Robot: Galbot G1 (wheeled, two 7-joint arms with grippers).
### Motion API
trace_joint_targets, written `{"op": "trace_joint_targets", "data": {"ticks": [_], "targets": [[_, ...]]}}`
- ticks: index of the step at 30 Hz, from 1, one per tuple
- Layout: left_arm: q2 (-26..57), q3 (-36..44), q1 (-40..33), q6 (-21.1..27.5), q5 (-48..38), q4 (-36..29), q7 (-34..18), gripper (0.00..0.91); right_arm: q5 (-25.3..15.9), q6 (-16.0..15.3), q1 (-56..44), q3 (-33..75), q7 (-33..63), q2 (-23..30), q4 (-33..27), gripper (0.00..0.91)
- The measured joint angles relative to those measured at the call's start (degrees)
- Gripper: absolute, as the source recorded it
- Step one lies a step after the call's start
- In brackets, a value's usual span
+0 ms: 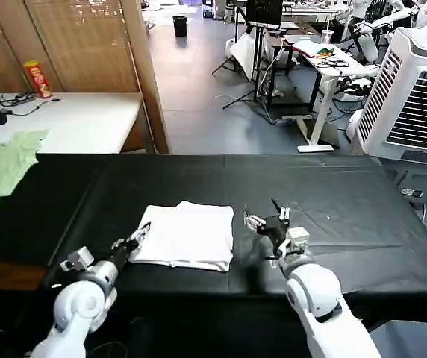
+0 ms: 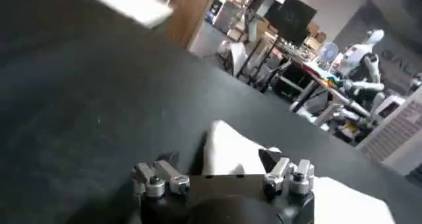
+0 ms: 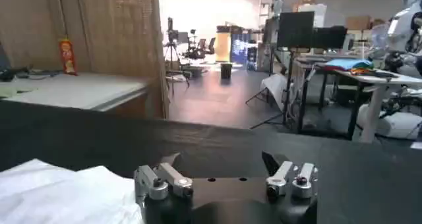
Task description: Fold and organize the clothes.
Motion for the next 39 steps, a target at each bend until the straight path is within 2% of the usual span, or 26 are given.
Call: {"op": "trace_joint_targets", "data": {"ticks": [1, 10, 19, 32, 39], "targets": [[0.0, -0.1, -0.1, 0.2, -0.6, 0.2, 0.0, 0.0, 0.0, 0.0, -0.2, 0.2, 0.0, 0.0, 0.1, 0.878], [0.4, -0.8, -0.2, 1.0, -1.6, -0.5, -0.5, 0.0, 0.0, 0.2, -1.1, 1.1, 0.0, 0.5, 0.5, 0.878], [4.5, -2.4, -0.2, 2.7, 12.6, -3.3, -0.2, 0.0, -0.3, 0.0, -2.8, 3.0, 0.4, 0.4, 1.4, 0.878], [24.4, -12.5, 2.4, 0.7, 24.9, -5.4, 2.4, 0.0, -1.6, -0.1, -3.7, 3.7, 0.5, 1.0, 1.7, 0.878], [25.8, -11.6, 2.9, 1.1, 35.3, -12.3, 0.4, 0.0, -2.2, -0.1, -4.3, 3.1, 0.4, 1.7, 1.7, 0.878]]}}
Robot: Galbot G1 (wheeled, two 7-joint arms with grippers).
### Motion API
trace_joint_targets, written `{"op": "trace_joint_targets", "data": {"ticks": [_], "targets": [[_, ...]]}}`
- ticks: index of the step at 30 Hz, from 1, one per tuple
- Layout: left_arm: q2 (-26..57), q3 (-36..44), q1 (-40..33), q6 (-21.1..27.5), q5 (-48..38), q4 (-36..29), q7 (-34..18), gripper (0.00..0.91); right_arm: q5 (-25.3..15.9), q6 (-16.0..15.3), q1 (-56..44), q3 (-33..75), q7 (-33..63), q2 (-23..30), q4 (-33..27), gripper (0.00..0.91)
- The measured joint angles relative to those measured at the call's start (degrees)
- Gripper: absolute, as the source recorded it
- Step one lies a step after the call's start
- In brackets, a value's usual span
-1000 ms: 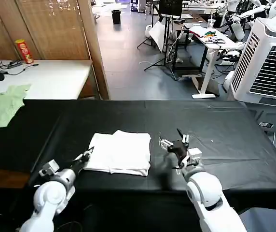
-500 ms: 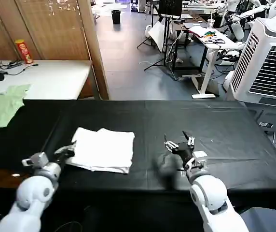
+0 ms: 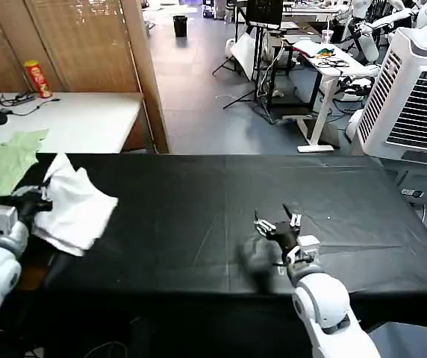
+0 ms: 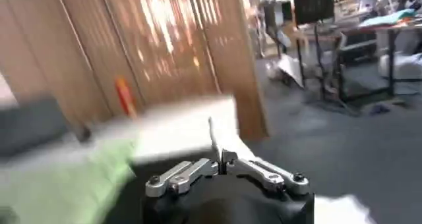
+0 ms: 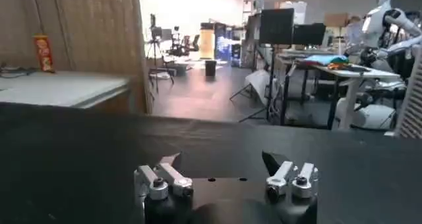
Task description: Fold and organize the clothes.
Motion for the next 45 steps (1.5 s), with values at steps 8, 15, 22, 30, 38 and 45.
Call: {"op": "trace_joint_targets", "data": {"ticks": [8, 15, 22, 30, 38, 45], "targets": [[-8.7, 14.5, -1.0, 0.4, 3.6, -3.2, -2.5, 0.878, 0.4, -0.2, -1.8, 0.8, -0.2, -1.1, 1.0, 0.878], [-16.6, 26.8, -3.4, -1.5, 3.7, -2.3, -3.1, 0.878, 5.0, -2.5, -1.9, -0.8, -0.2, -1.3, 0.9, 0.878], [-18.3, 30.3, -3.6, -5.2, 2.9, -4.0, 2.7, 0.878, 13.1, -7.9, -0.1, -4.1, 0.9, -1.1, -0.2, 0.878], [-18.0, 28.3, -3.1, -6.3, 1.3, -5.7, 2.3, 0.878, 20.9, -11.2, 6.9, -11.4, 0.2, 2.0, -6.2, 0.878], [-18.2, 25.7, 0.3, -6.2, 1.0, -7.2, 0.7, 0.878, 24.2, -11.4, 14.7, -17.6, 1.3, 6.7, -15.4, 0.683], [-18.5, 23.6, 2.4, -6.4, 0.5, -8.0, 0.5, 0.878, 24.7, -10.9, 16.8, -18.3, 1.7, 8.8, -20.1, 0.01]]}}
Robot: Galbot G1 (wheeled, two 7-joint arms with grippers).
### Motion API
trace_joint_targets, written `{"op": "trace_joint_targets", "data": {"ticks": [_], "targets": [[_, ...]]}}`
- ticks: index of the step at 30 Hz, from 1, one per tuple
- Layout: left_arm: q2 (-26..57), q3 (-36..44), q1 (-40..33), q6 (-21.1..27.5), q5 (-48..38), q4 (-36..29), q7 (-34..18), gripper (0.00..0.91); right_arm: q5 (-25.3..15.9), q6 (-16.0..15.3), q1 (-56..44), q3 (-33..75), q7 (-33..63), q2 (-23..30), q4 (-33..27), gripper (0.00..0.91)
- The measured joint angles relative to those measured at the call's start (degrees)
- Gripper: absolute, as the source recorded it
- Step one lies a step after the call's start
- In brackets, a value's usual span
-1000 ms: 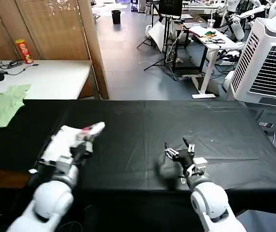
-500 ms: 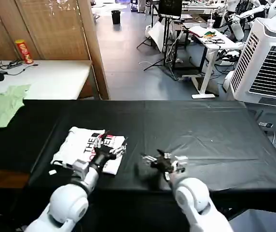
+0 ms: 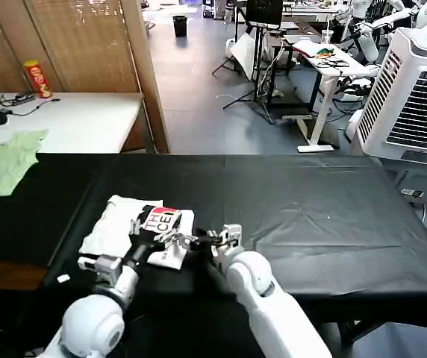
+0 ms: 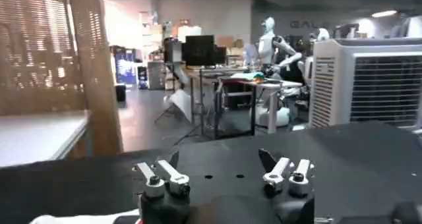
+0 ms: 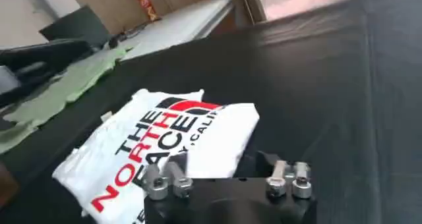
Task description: Fold and organize the clothes.
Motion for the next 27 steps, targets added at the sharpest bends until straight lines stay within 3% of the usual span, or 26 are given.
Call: {"op": "trace_joint_targets", "data": {"ticks": [8, 13, 14, 15, 19, 22, 27], "targets": [[-0.3, -1.6, 1.0, -0.4, -1.2, -0.3, -0.1, 0.878, -0.2, 0.7, 0.1, 1.5, -1.1, -0.8, -0.7, 0.0], [-0.3, -2.7, 1.9, -1.7, -0.5, 0.8, -0.1, 0.878, 1.2, 0.7, 1.1, 5.3, -3.1, -5.1, 0.3, 0.0], [-0.3, -2.9, 2.1, -1.7, -0.2, 1.2, -0.1, 0.878, 1.2, 0.7, 1.1, 6.2, -3.4, -6.3, 0.4, 0.205], [-0.2, -3.0, 2.3, -1.7, 0.1, 1.6, -0.1, 0.878, 1.3, 0.4, 1.0, 7.0, -3.7, -7.7, 0.6, 0.878], [0.0, -3.6, 3.0, -3.4, -1.1, 3.0, -0.8, 0.878, -0.3, 0.5, -0.2, 9.3, -5.7, -13.1, 2.4, 0.878], [0.2, -4.0, 3.9, -5.8, -0.6, 4.0, -0.8, 0.878, -3.8, 2.5, -2.2, 10.2, -5.9, -16.5, 5.2, 0.878], [0.1, -3.7, 5.4, -6.6, 0.6, 3.7, -2.8, 0.878, -12.4, 10.4, -8.4, 12.1, -2.1, -19.0, 11.6, 0.878]]}}
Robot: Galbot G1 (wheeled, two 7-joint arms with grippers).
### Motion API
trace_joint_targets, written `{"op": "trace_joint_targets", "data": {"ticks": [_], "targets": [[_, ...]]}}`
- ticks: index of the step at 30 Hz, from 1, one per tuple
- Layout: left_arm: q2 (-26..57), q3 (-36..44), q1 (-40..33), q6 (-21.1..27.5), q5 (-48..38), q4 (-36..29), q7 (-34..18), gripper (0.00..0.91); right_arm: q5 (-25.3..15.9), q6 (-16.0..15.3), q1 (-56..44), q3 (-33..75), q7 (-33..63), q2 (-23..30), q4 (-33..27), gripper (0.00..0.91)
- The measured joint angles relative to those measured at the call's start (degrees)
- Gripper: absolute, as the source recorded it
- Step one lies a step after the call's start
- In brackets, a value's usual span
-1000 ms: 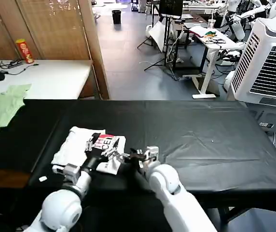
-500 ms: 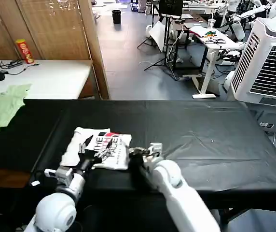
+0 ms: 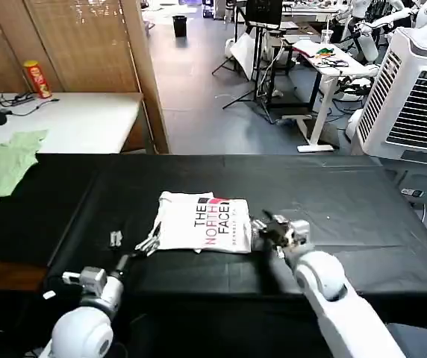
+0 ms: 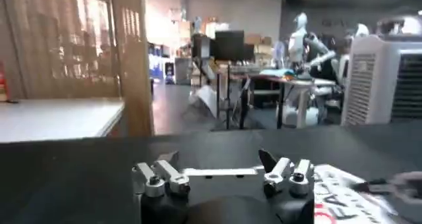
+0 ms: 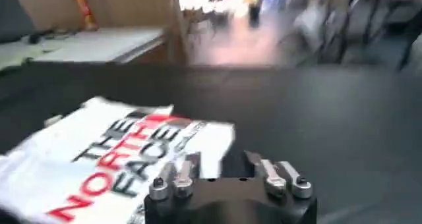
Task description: Fold and organize the clothes.
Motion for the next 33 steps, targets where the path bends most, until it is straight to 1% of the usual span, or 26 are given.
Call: {"op": "trace_joint_targets", "data": {"ticks": [1, 4, 7, 10, 14, 18, 22, 28, 33], "targets": [[0.1, 0.2, 0.4, -0.1, 0.6, -0.2, -1.0, 0.878, -1.6, 2.2, -1.6, 0.4, 0.9, -0.3, 1.2, 0.878], [0.5, 0.0, 1.6, -1.3, 0.7, -0.8, -1.5, 0.878, -5.5, 9.0, -6.8, 1.7, 2.1, -1.0, 4.9, 0.878], [1.1, -0.7, 3.4, -2.2, 0.7, -1.5, -1.6, 0.878, -9.0, 14.6, -12.6, 3.4, 2.2, -1.3, 8.1, 0.878], [1.4, -1.4, 5.3, -2.8, 0.7, -2.1, -2.0, 0.878, -11.6, 18.2, -19.3, 5.6, 2.8, -1.2, 11.0, 0.878], [1.4, -2.2, 7.8, -3.6, 0.2, -3.1, -3.1, 0.878, -13.0, 20.7, -27.9, 9.0, 4.2, -0.4, 15.0, 0.878], [1.6, -3.1, 10.5, -3.2, -1.7, -4.1, -4.2, 0.878, -12.9, 21.2, -35.0, 12.0, 5.7, 0.6, 19.0, 0.878], [2.0, -4.5, 13.5, -1.2, -3.1, -5.8, -5.5, 0.878, -10.5, 19.0, -41.0, 14.7, 8.0, 1.7, 22.9, 0.878], [2.3, -6.9, 18.3, 1.1, -3.3, -8.0, -5.5, 0.878, -8.7, 15.3, -48.5, 16.1, 11.0, 3.6, 27.9, 0.878], [2.2, -8.3, 20.0, 2.4, -4.1, -9.0, -5.3, 0.878, -8.7, 15.1, -50.9, 16.5, 11.1, 3.9, 29.1, 0.878]]}}
